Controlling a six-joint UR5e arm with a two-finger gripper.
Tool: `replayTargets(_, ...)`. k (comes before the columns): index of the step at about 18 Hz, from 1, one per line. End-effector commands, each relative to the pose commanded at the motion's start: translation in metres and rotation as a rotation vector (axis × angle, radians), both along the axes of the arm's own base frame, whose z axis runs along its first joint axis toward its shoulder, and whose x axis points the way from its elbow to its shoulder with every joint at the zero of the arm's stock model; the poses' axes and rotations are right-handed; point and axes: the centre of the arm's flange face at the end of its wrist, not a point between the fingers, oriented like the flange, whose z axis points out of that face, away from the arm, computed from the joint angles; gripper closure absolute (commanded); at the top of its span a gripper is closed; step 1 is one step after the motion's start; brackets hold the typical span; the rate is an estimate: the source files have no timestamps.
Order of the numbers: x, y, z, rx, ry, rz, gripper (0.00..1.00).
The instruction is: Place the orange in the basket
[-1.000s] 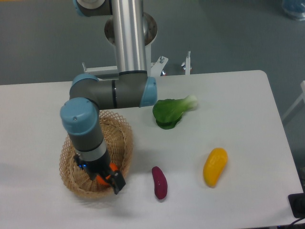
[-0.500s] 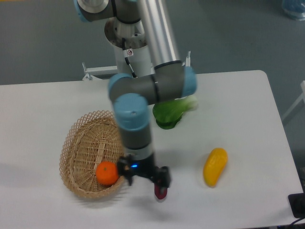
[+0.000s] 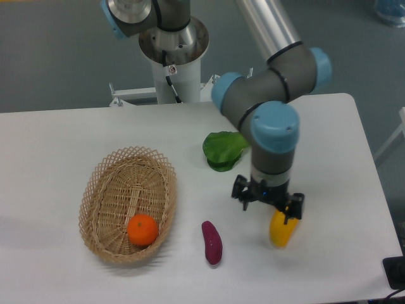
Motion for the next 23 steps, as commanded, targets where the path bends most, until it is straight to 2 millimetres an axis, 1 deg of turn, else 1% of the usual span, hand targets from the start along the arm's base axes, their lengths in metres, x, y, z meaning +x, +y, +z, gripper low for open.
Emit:
replayTargets(4,-0.017,-0.023,0.003,-0.015,-0.012,-0.031,0.0)
replayTargets(6,-0.021,-0.028,0.003,-0.016,-0.011,-0.032,0.0)
replayTargets(11,-0.022,-0.029,0.003,-0.017,-0.012,-0.03,0.0)
replayTargets(23,-0.018,-0.026,0.006,-0.02,0.0,-0.051,0.0)
